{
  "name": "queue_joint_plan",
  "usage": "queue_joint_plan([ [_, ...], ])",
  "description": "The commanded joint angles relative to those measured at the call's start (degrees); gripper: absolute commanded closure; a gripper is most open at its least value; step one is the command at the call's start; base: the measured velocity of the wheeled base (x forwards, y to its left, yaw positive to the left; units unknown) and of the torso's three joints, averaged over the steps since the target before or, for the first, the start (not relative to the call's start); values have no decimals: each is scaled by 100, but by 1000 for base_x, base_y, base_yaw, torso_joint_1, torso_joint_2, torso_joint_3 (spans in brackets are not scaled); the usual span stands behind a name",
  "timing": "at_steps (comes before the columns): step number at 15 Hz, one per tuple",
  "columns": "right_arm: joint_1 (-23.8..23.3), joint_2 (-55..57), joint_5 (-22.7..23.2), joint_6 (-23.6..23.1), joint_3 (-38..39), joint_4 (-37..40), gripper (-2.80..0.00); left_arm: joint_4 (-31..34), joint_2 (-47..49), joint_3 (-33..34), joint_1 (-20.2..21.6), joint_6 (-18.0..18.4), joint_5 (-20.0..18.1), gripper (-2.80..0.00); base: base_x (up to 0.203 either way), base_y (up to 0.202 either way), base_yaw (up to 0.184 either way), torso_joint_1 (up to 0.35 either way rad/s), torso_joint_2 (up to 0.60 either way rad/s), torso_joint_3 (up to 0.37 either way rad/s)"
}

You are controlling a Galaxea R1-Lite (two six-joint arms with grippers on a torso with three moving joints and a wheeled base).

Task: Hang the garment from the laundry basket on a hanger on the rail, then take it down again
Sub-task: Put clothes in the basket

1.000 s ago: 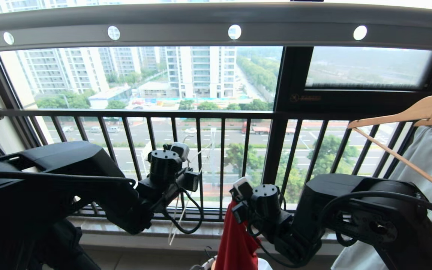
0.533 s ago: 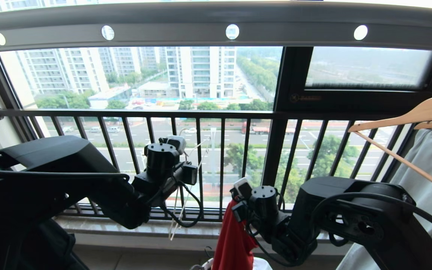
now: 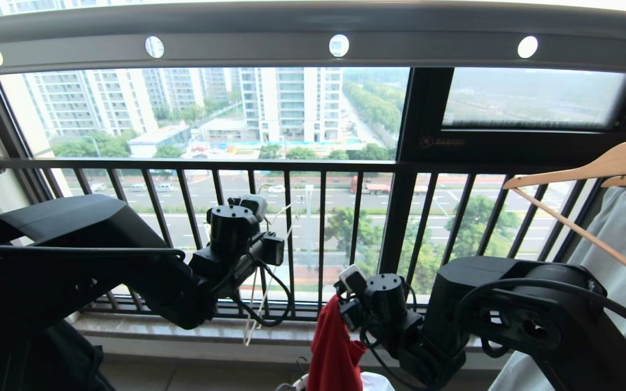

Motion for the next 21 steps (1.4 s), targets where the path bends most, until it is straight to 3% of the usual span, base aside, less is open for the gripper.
queue_joint_plan([
  [1, 9, -245, 7, -120, 193, 326, -280, -10, -17, -2, 2, -4, 10, 0, 0, 0, 0, 0, 0, 0],
  [8, 10, -367, 18, -233, 140, 1098, -280, 119, -40, 7, 2, -4, 10, 0, 0, 0, 0, 0, 0, 0],
  [13, 50, -592, 39, -634, -574, 2191, -280, 205, -229, 6, 172, 13, -27, 0, 0, 0, 0, 0, 0, 0],
  [17, 16, -889, 523, -761, -1355, 3996, -280, 599, -651, 38, 238, 7, -75, 0, 0, 0, 0, 0, 0, 0],
  [21, -84, -994, 887, -849, -2358, 6088, -280, 815, -902, 129, 318, -1, -368, 0, 0, 0, 0, 0, 0, 0],
])
